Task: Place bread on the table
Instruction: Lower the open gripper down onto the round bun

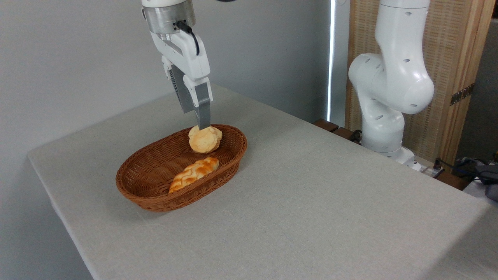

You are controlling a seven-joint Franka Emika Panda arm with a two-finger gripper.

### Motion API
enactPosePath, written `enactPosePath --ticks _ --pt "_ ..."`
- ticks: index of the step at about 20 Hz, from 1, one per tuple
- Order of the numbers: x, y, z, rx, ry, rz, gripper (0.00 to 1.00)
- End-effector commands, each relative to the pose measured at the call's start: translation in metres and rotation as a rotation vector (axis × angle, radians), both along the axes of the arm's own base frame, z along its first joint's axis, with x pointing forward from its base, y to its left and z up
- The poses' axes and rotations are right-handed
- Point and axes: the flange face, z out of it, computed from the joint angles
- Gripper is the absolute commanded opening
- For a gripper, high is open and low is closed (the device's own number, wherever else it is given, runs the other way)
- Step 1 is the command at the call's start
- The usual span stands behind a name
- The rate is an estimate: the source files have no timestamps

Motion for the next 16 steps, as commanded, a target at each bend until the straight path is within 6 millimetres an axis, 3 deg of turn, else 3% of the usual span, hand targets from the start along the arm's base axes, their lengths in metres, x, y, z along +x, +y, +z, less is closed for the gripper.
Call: enactPosePath --ticks 1,9,16 --pt "-0.030 -0.021 -0.010 -0.028 -0.039 -0.060 1.00" --pt "-0.060 -0.072 -0.042 -0.035 -0.053 -0.175 1.00" --pt "-0.074 -0.084 -0.070 -0.043 -0.083 -0.250 1.00"
